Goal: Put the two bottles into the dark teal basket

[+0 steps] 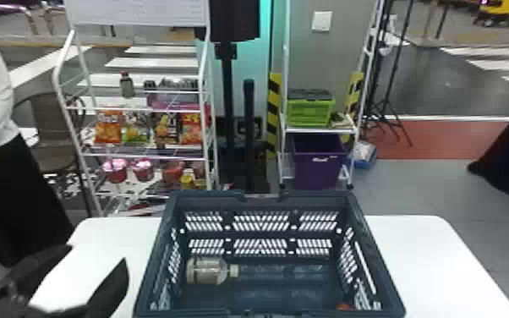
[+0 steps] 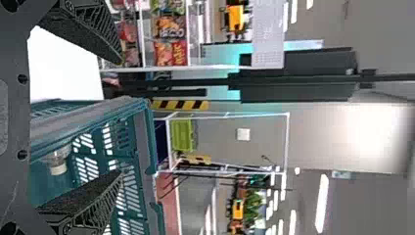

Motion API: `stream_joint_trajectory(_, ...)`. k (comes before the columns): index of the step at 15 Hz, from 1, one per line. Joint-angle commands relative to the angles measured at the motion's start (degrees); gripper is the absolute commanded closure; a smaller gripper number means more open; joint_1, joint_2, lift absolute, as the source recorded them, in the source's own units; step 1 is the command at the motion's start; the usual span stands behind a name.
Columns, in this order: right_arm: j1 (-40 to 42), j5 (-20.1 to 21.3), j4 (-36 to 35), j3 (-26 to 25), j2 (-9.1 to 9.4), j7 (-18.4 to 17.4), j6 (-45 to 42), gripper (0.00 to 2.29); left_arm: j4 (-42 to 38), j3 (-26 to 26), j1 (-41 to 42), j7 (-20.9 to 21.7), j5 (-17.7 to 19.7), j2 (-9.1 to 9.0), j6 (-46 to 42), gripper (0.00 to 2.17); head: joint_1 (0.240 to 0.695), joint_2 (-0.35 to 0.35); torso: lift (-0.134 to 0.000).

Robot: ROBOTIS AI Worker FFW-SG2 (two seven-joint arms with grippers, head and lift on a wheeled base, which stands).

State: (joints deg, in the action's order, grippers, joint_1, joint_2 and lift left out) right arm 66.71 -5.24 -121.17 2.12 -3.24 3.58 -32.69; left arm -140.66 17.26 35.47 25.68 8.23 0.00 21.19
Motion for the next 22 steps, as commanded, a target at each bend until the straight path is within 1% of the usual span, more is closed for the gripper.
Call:
stream_joint_trajectory(1, -0.4, 1.4, -2.1, 0.0, -0.63, 0.3, 6.3, 0.06, 6.1, 0.2, 7.2, -1.3, 2.6, -0.15, -16.3, 0.09, 0.499, 0.000, 0.000)
stream_joint_trajectory(2, -0.5, 1.2, -2.3, 0.0, -0.98, 0.8, 7.3, 0.06, 9.4, -0.6, 9.8, -1.7, 1.8, -0.15, -25.3, 0.09, 0.499, 0.000, 0.000)
stream_joint_trajectory(3, -0.4, 1.2, -2.6, 0.0, -1.24, 1.2, 7.7, 0.06, 11.5, -1.3, 12.0, -1.9, 0.9, -0.15, -30.0, 0.09, 0.499, 0.000, 0.000)
stream_joint_trajectory(5, 0.1, 0.9, -3.7, -0.7, -1.86, 3.1, 7.7, 0.06, 17.0, -4.3, 17.0, -4.1, -2.6, -0.15, -46.5, 0.09, 0.499, 0.000, 0.000)
stream_joint_trajectory(6, 0.1, 0.9, -4.3, -1.1, -2.21, 3.8, 7.7, 0.06, 19.4, -6.4, 18.6, -6.8, -4.5, -0.15, -50.2, 0.09, 0.499, 0.000, 0.000)
stream_joint_trajectory(7, 0.0, 0.3, -4.7, -1.7, -2.47, 4.6, 7.7, 0.06, 22.1, -8.9, 19.6, -10.3, -5.9, -0.15, -52.3, 0.09, 0.499, 0.000, 0.000)
stream_joint_trajectory(8, -0.3, 0.2, -4.8, -1.9, -2.56, 5.6, 7.5, 0.06, 25.8, -11.3, 20.4, -13.6, -7.6, -0.15, -58.8, 0.09, 0.499, 0.000, 0.000)
stream_joint_trajectory(9, -0.4, 0.2, -4.9, -2.1, -2.56, 5.9, 7.5, 0.06, 27.7, -12.9, 21.1, -16.5, -8.9, -0.15, -63.9, 0.09, 0.499, 0.000, 0.000)
stream_joint_trajectory(10, -0.3, 0.1, -5.1, -2.2, -2.56, 7.0, 7.5, 0.06, 28.6, -14.4, 21.8, -18.5, -9.6, -0.15, -66.4, 0.09, 0.499, 0.000, 0.000)
stream_joint_trajectory(11, -0.3, 0.0, -5.1, -2.2, -2.73, 7.1, 7.9, 0.06, 29.0, -15.5, 22.3, -19.6, -10.3, -0.15, -66.6, 0.09, 0.499, 0.000, 0.000)
stream_joint_trajectory(13, -0.4, -0.7, -4.4, -2.2, -2.82, 7.9, 8.0, 0.06, 29.7, -17.8, 22.6, -22.7, -13.3, -0.15, -67.5, 0.08, 0.499, 0.000, 0.000)
stream_joint_trajectory(17, -1.1, -0.8, -3.2, -2.1, -3.00, 8.0, 8.7, 0.05, 29.7, -20.1, 22.6, -25.4, -15.2, -0.15, -66.8, 0.08, 0.499, 0.000, 0.000)
stream_joint_trajectory(20, -1.3, -1.1, -3.1, -2.1, -3.35, 8.0, 9.1, 0.05, 29.9, -20.1, 22.1, -26.3, -15.0, -0.15, -66.1, 0.08, 0.499, 0.000, 0.000)
stream_joint_trajectory(22, -1.4, -1.1, -3.5, -1.9, -3.70, 8.0, 9.3, 0.05, 30.0, -19.8, 21.9, -26.5, -14.2, -0.15, -65.5, 0.08, 0.499, 0.000, 0.000)
